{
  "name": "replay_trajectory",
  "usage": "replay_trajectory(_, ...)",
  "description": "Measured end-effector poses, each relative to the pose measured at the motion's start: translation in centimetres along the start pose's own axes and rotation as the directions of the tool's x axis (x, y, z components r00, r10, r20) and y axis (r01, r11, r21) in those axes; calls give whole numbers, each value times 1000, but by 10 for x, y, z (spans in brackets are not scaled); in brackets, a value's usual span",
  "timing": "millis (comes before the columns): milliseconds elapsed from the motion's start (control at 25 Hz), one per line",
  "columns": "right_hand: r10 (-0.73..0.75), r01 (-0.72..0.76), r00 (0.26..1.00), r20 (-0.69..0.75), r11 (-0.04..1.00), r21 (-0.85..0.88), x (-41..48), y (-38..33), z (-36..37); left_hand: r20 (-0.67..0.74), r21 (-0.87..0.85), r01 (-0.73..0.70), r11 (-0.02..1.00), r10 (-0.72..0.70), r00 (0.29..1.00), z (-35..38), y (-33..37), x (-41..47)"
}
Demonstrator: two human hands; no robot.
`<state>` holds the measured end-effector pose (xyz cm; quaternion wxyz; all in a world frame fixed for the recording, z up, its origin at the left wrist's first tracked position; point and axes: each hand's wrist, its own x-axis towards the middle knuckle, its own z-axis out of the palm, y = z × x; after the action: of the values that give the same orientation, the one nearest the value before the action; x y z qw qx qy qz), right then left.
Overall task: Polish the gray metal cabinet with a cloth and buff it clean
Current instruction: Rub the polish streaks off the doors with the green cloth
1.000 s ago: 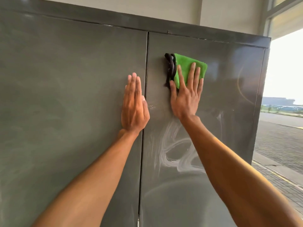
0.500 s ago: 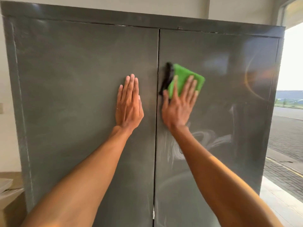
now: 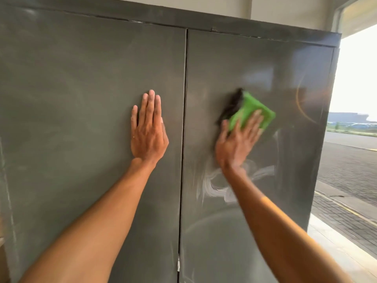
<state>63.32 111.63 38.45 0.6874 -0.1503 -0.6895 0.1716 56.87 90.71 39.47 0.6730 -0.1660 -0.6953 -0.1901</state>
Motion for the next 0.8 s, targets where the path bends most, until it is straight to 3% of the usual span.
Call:
replay_trajectory(40, -214, 215, 973, 89, 977, -7, -32, -15, 4, -4, -5, 7, 1000, -7, 1000, 0, 1, -1)
replay_trajectory(120, -548, 557, 789, 279, 829, 50, -92, -29, 5, 7, -9, -3, 1000, 4, 1000, 2, -2, -2)
replay_trajectory(200, -679, 677, 683, 270, 727, 115, -84, -11, 1, 19, 13, -23, 1000, 22, 1000, 0, -3, -3)
replay_trajectory(240, -671, 664, 704, 232, 738, 118, -63, 7, -2, 23, 17, -18, 1000, 17, 1000, -1, -2, -3)
replay_trajectory(280, -599, 597, 774, 204, 798, 78, -40, 29, -5, 32, 10, -2, 1000, 2, 999, -2, 0, -2)
replay_trajectory(360, -241, 246, 965, 107, 969, -28, 12, 73, -18, 44, -6, 32, 999, -32, 999, -4, 8, -5)
replay_trajectory(440, 144, -144, 988, 52, 990, 2, 45, 100, -30, 51, -4, 15, 1000, -14, 999, -3, 20, -12)
replay_trajectory(480, 267, -268, 963, 49, 963, 23, 48, 98, -31, 57, -4, -1, 1000, 1, 998, -1, 26, -16)
replay_trajectory(520, 297, -298, 953, 58, 955, 10, 39, 86, -29, 67, -5, -7, 1000, 7, 998, 0, 32, -19)
replay_trajectory(560, 228, -227, 971, 78, 974, -9, 22, 73, -26, 75, -5, 0, 1000, 1, 997, 2, 39, -21)
replay_trajectory(600, 68, -63, 990, 120, 997, -39, -3, 57, -23, 80, -5, 11, 1000, -10, 997, 4, 48, -23)
replay_trajectory(640, -158, 171, 965, 208, 984, -47, -32, 46, -21, 84, -7, 23, 1000, -22, 996, 6, 57, -25)
replay_trajectory(720, -538, 559, 764, 356, 828, 51, -66, 49, -23, 92, -12, 16, 1000, -15, 996, 11, 73, -30)
replay_trajectory(760, -633, 647, 693, 345, 757, 90, -57, 66, -25, 87, -14, 9, 1000, -8, 996, 13, 78, -34)
replay_trajectory(800, -652, 659, 690, 315, 745, 100, -40, 89, -27, 76, -13, 18, 1000, -17, 997, 15, 81, -38)
